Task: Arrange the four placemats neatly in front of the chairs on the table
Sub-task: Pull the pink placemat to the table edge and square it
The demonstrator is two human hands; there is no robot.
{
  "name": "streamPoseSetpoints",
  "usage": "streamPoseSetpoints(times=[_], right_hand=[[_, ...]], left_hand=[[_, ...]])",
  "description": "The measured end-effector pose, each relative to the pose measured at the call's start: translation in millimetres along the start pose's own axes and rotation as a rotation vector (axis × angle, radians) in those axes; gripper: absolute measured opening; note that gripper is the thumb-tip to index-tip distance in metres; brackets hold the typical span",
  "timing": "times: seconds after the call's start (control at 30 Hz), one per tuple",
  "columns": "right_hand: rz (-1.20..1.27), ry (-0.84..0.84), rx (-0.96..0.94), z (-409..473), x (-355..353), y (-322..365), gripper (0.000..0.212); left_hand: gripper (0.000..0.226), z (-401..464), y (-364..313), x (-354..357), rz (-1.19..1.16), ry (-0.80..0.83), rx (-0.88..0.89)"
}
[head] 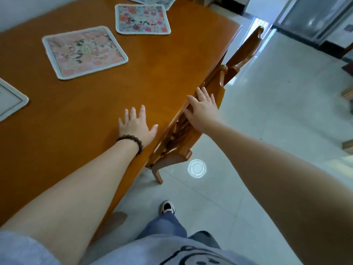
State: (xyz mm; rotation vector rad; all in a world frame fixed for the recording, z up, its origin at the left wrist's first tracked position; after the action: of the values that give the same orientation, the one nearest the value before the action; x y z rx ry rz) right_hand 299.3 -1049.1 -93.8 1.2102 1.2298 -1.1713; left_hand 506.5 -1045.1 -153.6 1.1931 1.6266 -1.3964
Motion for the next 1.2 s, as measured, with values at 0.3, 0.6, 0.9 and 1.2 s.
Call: streamPoseSetpoints(times=[0.3, 0.6, 0.9, 1.2], right_hand=[[0.002, 0.09, -0.157, 57, -22, 12, 0.055], [0.009, 0.057, -0.344, 145, 10, 36, 0.054], [0.033, 0.165, -0.634, 245, 37, 39, 0.053], [0.011, 0.246, -0.787, 299, 43, 52, 0.054]], left_hand=[[0.082, 9, 16, -21, -0.038, -0.072, -0.214], [0.081, 39, 23, -32, -0.046, -0.116, -0.422], [0.082, 108, -2, -38, -0.087, -0.202, -0.669], [0.082, 129, -3, -36, -0.096, -0.187, -0.825]])
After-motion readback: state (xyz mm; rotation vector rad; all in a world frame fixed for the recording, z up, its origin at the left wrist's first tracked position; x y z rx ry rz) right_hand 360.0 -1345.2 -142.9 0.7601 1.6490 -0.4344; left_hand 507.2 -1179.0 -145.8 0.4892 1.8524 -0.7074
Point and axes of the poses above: each hand's wrist, its own z-axis towards the middle knuckle, its own x-axis out of the palm, y = z × x, the point moved 6 cm from there along z, towards the middle knuckle, and after that the axes turned 7 degrees about -z, right-handed, at the moved point
